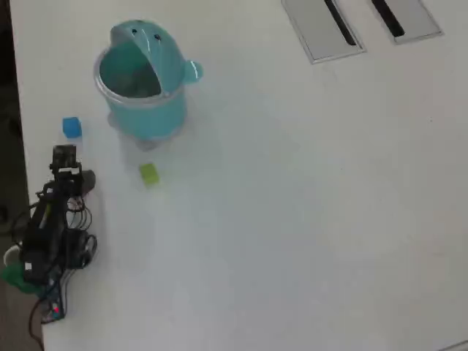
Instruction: Grasp RGB lego blocks and put them in the bin one by one.
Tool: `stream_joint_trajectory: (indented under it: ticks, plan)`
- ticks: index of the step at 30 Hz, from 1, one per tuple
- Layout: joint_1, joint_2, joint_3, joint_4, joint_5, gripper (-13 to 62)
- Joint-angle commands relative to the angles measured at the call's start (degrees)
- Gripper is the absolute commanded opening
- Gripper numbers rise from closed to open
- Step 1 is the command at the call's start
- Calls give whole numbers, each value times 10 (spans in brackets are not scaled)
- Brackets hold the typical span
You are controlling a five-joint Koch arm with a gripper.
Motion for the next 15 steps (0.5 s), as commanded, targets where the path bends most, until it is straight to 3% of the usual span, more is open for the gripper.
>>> stream_joint_trajectory:
  ticks: [1, 15]
  plan:
    - [-9, 44, -11, 12, -14, 311]
    - [-28, 30, 38, -69, -11, 303]
